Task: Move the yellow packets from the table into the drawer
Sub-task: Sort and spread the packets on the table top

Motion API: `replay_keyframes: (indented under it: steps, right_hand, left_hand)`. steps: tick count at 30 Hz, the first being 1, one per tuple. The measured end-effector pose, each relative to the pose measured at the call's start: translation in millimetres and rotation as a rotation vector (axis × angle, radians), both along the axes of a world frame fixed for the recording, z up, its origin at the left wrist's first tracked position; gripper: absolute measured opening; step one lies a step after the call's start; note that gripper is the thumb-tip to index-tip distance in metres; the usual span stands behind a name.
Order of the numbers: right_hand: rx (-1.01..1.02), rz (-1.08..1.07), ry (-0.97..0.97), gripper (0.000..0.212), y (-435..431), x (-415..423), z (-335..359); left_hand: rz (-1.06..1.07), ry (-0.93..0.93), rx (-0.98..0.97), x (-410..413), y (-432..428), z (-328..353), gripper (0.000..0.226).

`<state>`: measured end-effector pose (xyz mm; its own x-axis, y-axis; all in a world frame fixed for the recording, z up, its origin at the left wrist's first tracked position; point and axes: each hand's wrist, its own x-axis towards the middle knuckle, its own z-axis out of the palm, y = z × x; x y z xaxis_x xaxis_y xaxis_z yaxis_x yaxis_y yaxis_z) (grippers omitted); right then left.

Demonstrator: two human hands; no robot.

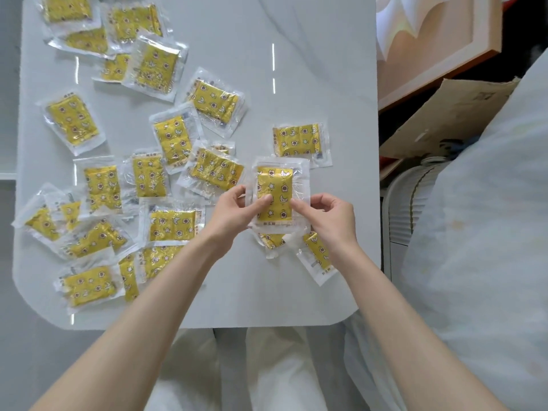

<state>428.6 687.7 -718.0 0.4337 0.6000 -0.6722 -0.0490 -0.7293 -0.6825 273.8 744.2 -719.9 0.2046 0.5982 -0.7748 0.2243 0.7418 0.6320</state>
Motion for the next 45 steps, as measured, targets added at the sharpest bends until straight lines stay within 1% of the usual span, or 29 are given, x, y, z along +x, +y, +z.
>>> replay_keyframes:
  steps: [3,7,9,11,13,15,17,19,21,22,23,24,25,26,28,30,32,35,38,39,41,42,44,45]
  right_hand:
    - [0.046,0.128,-0.153,0.022,19,6,2]
    - [0.076,0.325,-0.405,0.041,60,13,-15]
    - [0.019,0.438,-0.466,0.05,80,12,-28]
    - [-0.085,0.568,-0.52,0.056,93,6,-39]
    - [-0.137,0.722,-0.65,0.059,98,-2,-45]
    - [-0.078,0.819,-0.726,0.056,97,-11,-49]
    - [0.023,0.893,-0.697,0.045,97,-16,-49]
    - [0.107,0.94,-0.65,0.029,97,-14,-49]
    - [0.178,0.861,-0.638,0.015,93,-13,-49]
    - [0.195,0.767,-0.655,0.012,90,-14,-49]
    - [0.189,0.662,-0.69,0.014,87,-16,-50]
    - [0.157,0.564,-0.725,0.023,86,-20,-50]
    - [0.103,0.477,-0.738,0.037,86,-23,-51]
    - [0.039,0.4,-0.724,0.052,88,-26,-52]
    - [-0.063,0.277,-0.635,0.08,93,-30,-51]
    - [-0.096,0.206,-0.534,0.097,99,-32,-48]
    - [-0.101,0.143,-0.432,0.103,103,-34,-47]
    - [-0.124,0.065,-0.373,0.097,106,-37,-45]
    - [-0.155,-0.045,-0.253,0.087,104,-36,-42]
    - [-0.166,-0.044,-0.228,0.078,101,-37,-40]
    - [-0.142,-0.006,-0.197,0.045,91,-38,-35]
    - [-0.121,0.007,-0.165,0.035,84,-40,-30]
    - [-0.061,0.013,-0.054,0.027,69,-48,-6]
    - [-0.028,0.007,-0.004,0.027,62,-54,13]
  left_hand:
    - [0.063,0.037,0.055,-12,7,0,0.03]
    - [0.12,0.098,0.116,-29,19,-2,0.03]
    - [0.151,0.119,0.128,-37,23,-1,0.029]
    - [0.181,0.129,0.139,-44,25,0,0.028]
    - [0.202,0.128,0.152,-50,27,3,0.026]
    - [0.213,0.129,0.161,-55,27,6,0.021]
    - [0.227,0.129,0.164,-58,28,9,0.015]
    - [0.237,0.124,0.168,-61,28,11,0.015]
    - [0.241,0.128,0.17,-63,27,12,0.014]
    - [0.245,0.127,0.169,-65,27,12,0.014]
    - [0.249,0.123,0.167,-67,27,12,0.013]
    - [0.254,0.118,0.164,-68,26,12,0.013]
    - [0.258,0.115,0.16,-69,25,11,0.012]
    - [0.262,0.109,0.155,-70,25,10,0.012]
    - [0.27,0.101,0.148,-73,23,8,0.011]
    - [0.272,0.096,0.142,-76,22,5,0.011]
    - [0.279,0.082,0.137,-78,19,4,0.012]
    - [0.292,0.07,0.125,-81,15,4,0.013]
    - [0.297,0.067,0.127,-85,14,8,0.018]
    - [0.298,0.063,0.131,-89,12,13,0.02]
    - [0.297,0.056,0.134,-97,9,22,0.02]
    - [0.297,0.055,0.133,-101,7,27,0.02]
    - [0.313,0.048,0.132,-113,3,44,0.02]
    - [0.322,0.038,0.132,-118,2,56,0.022]
